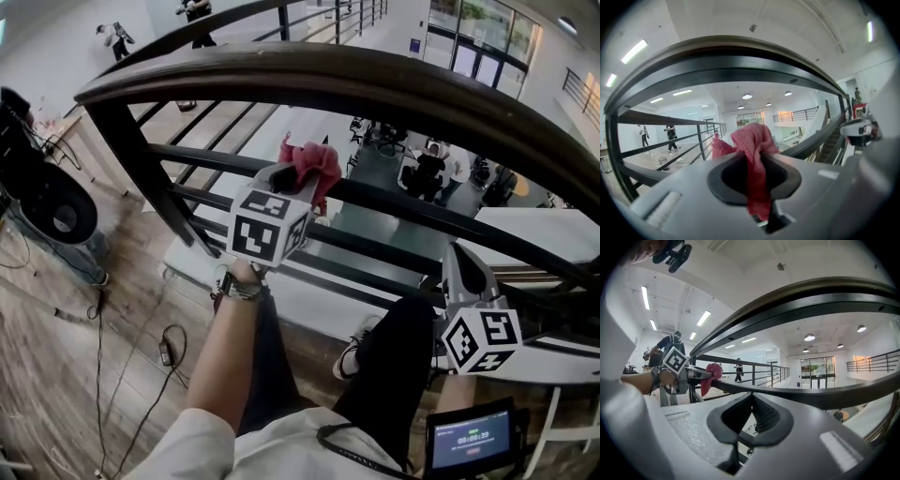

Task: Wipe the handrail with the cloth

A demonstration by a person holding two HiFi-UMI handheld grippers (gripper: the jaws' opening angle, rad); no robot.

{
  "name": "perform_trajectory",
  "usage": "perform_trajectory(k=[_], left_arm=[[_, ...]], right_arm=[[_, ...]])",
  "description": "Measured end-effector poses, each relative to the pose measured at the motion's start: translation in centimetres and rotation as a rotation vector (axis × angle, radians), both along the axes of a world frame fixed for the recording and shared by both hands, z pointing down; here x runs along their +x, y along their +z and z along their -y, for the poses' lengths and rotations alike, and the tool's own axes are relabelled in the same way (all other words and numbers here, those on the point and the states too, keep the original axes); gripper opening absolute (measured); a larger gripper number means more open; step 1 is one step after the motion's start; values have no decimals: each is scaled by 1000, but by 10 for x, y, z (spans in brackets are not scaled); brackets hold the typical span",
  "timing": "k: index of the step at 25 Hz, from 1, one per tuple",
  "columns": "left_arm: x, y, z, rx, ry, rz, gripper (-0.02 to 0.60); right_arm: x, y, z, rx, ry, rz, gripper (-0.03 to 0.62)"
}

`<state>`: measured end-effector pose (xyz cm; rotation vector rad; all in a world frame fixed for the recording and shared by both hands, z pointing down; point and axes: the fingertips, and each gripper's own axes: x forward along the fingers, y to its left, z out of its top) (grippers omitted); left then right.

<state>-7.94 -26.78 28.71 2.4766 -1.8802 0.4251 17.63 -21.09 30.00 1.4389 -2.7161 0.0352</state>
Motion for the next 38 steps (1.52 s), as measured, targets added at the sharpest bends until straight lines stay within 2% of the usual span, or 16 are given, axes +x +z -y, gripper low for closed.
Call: perform_trajectory(k=[8,14,17,21,29,38], left_arm=[[77,-3,-7,0,107,3,74],[107,1,-12,17,184,3,74],[112,1,-18,14,213,-9,74],[119,5,-24,30,223,39,74],[118,11,-30,71,228,2,72],[108,8,-32,158,227,28,72]], right_arm=[[19,-2,3,-8,9,-17,2],[17,3,4,-17,12,-18,3],[15,4,1,-23,7,-22,3],[14,3,-1,-23,6,-25,3],[11,6,-2,-32,7,-42,3],[-12,3,3,-36,-22,-64,3]])
